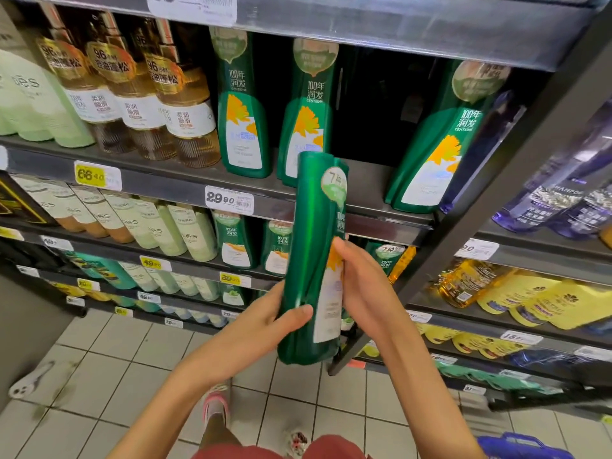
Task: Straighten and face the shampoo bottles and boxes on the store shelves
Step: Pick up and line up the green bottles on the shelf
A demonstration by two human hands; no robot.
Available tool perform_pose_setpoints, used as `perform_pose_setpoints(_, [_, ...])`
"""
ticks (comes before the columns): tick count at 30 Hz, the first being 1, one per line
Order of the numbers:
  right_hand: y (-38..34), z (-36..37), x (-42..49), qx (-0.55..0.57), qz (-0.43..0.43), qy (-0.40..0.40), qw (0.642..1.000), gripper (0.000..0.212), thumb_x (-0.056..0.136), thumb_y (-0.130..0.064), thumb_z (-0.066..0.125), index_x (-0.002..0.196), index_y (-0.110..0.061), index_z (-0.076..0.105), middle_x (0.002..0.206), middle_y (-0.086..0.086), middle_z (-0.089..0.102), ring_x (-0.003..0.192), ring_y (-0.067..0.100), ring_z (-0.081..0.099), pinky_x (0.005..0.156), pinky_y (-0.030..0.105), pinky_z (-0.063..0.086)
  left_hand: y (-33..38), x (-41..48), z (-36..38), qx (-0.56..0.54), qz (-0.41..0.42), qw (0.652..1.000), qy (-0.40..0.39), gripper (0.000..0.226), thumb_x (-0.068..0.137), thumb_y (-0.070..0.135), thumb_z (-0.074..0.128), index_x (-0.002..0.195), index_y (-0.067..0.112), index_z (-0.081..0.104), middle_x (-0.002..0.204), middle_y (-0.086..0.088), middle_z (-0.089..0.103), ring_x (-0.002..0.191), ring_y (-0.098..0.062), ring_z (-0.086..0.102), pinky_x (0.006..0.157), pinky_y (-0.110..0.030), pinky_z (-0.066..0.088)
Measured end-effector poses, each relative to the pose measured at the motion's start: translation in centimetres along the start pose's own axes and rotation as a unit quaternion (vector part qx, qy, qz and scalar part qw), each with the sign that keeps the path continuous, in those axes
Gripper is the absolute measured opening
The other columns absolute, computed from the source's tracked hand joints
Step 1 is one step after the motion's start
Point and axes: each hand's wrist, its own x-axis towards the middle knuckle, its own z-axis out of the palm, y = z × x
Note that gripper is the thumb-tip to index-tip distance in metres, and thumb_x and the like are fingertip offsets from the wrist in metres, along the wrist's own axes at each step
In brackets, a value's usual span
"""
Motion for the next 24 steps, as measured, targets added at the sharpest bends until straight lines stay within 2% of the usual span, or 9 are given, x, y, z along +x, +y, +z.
perform_pose_setpoints(3, [0.8, -0.2, 0.5, -0.059, -0.014, 0.042, 0.997, 0.025, 0.093, -0.009, 0.050, 0.117, -0.014, 0.057, 0.104, 0.002, 0.072, 0.094, 0.018, 0.068, 0.078, 0.028, 0.055, -1.1, 0.8, -0.1, -0.037, -0.011, 0.996, 0.079, 0.053, 0.074, 0.044, 0.056, 0.124, 0.030, 0.045, 0.114, 0.019, 0.065, 0.107, 0.002, 0.059, 0.089, -0.017, 0.049])
perform_pose_setpoints(5, [1.5, -0.2, 0.7, -0.119, -0.011, 0.054, 0.991, 0.032, 0.095, -0.004, 0.047, 0.125, -0.015, 0.052, 0.107, -0.004, 0.070, 0.098, 0.014, 0.067, 0.079, 0.025, 0.054, -1.9, 1.2, -0.3, -0.074, -0.021, 0.990, 0.115, 0.053, 0.075, 0.039, 0.058, 0.125, 0.024, 0.047, 0.114, 0.008, 0.067, 0.107, -0.008, 0.062, 0.092, -0.027, 0.050])
perform_pose_setpoints(7, [2.0, -0.3, 0.4, -0.165, -0.002, 0.030, 0.986, 0.044, 0.095, -0.006, 0.049, 0.136, -0.018, 0.042, 0.115, -0.010, 0.066, 0.106, 0.010, 0.064, 0.083, 0.022, 0.052, -2.5, 1.3, -0.4, -0.113, -0.019, 0.985, 0.125, 0.050, 0.077, 0.032, 0.059, 0.124, 0.021, 0.049, 0.114, 0.003, 0.068, 0.107, -0.012, 0.063, 0.088, -0.027, 0.052])
perform_pose_setpoints(9, [2.6, -0.6, -0.1, -0.215, 0.028, -0.014, 0.976, 0.053, 0.094, -0.017, 0.055, 0.140, -0.030, 0.032, 0.124, -0.018, 0.060, 0.115, 0.004, 0.058, 0.087, 0.018, 0.050, -3.1, 1.1, -0.6, -0.119, -0.009, 0.983, 0.140, 0.048, 0.078, 0.029, 0.059, 0.124, 0.020, 0.050, 0.114, 0.002, 0.068, 0.107, -0.013, 0.063, 0.088, -0.025, 0.053])
perform_pose_setpoints(11, [3.1, -0.8, -0.5, -0.246, 0.065, -0.023, 0.967, 0.046, 0.093, -0.024, 0.056, 0.135, -0.029, 0.037, 0.127, -0.013, 0.059, 0.118, 0.008, 0.056, 0.092, 0.022, 0.049, -3.6, 1.1, -0.8, -0.117, 0.007, 0.982, 0.150, 0.047, 0.079, 0.026, 0.059, 0.124, 0.019, 0.051, 0.115, 0.002, 0.067, 0.108, -0.013, 0.063, 0.088, -0.024, 0.052])
perform_pose_setpoints(13, [3.7, -0.8, -0.6, -0.259, 0.067, -0.006, 0.963, 0.035, 0.093, -0.021, 0.056, 0.127, -0.023, 0.046, 0.125, -0.005, 0.062, 0.115, 0.010, 0.058, 0.094, 0.026, 0.050, -4.1, 1.0, -1.1, -0.102, 0.018, 0.982, 0.157, 0.045, 0.079, 0.025, 0.059, 0.122, 0.021, 0.052, 0.114, 0.003, 0.068, 0.107, -0.012, 0.063, 0.086, -0.022, 0.052])
perform_pose_setpoints(17, [5.0, -0.5, -0.8, -0.250, 0.022, 0.027, 0.968, 0.036, 0.091, -0.007, 0.058, 0.119, -0.027, 0.048, 0.119, -0.005, 0.063, 0.108, 0.003, 0.061, 0.087, 0.018, 0.049, -4.9, 1.2, -2.0, -0.009, 0.030, 0.986, 0.161, 0.045, 0.083, 0.010, 0.061, 0.126, 0.017, 0.048, 0.117, -0.001, 0.063, 0.110, -0.014, 0.059, 0.091, -0.025, 0.049])
perform_pose_setpoints(21, [5.7, -0.2, -1.7, -0.281, -0.025, 0.018, 0.959, 0.042, 0.089, -0.006, 0.061, 0.119, -0.031, 0.048, 0.121, -0.004, 0.062, 0.115, 0.010, 0.058, 0.100, 0.031, 0.045, -5.3, 1.3, -2.4, 0.036, 0.052, 0.986, 0.157, 0.050, 0.080, -0.007, 0.064, 0.119, 0.020, 0.049, 0.116, -0.006, 0.062, 0.109, -0.015, 0.059, 0.093, -0.025, 0.048])
perform_pose_setpoints(24, [5.6, 0.1, -1.9, -0.307, -0.040, 0.011, 0.951, 0.043, 0.088, -0.004, 0.061, 0.126, -0.018, 0.048, 0.123, 0.000, 0.060, 0.118, 0.014, 0.055, 0.105, 0.041, 0.042, -5.5, 1.2, -2.1, 0.035, 0.061, 0.983, 0.171, 0.050, 0.077, -0.012, 0.064, 0.111, 0.022, 0.051, 0.111, -0.002, 0.063, 0.104, -0.009, 0.060, 0.086, -0.017, 0.048])
